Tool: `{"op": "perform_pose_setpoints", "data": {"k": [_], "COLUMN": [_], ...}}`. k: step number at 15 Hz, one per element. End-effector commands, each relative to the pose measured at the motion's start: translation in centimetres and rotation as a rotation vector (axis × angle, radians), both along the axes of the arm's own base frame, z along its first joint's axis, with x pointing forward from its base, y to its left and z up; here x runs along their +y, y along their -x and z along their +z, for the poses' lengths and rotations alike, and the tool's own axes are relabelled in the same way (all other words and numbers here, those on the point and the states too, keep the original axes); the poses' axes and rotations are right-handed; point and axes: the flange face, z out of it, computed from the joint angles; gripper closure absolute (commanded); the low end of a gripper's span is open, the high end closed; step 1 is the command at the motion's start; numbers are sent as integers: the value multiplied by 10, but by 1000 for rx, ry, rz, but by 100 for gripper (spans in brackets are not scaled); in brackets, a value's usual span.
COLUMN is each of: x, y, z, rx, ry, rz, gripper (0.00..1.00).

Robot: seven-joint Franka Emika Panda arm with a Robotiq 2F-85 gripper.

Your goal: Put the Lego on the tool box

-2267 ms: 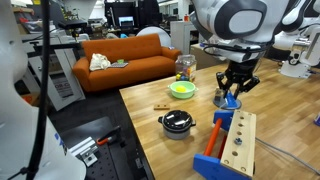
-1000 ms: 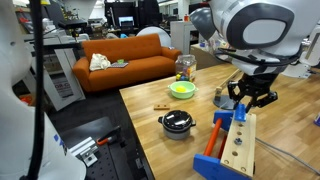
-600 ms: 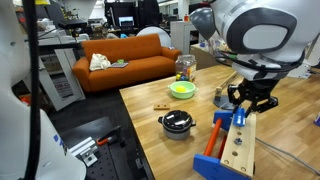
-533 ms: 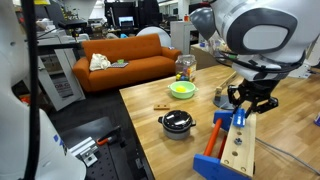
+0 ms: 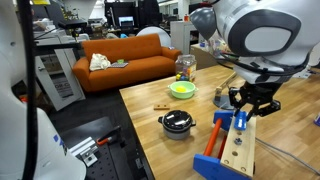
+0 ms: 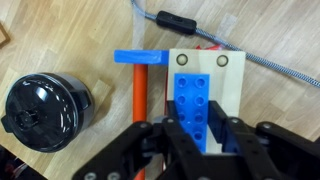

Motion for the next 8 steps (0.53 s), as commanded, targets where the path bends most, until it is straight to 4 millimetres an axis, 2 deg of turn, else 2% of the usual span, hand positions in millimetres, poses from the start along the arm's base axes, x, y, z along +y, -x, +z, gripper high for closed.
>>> {"op": "perform_pose_setpoints", "data": {"k": [1, 6, 8], "x": [-6, -4, -1], "y": [-1, 0, 2], "z": [-1, 6, 14], "rx": [1, -18, -34], "ry": [-20, -7, 3], "rz": [-20, 1, 22], "gripper": [38, 5, 0]}}
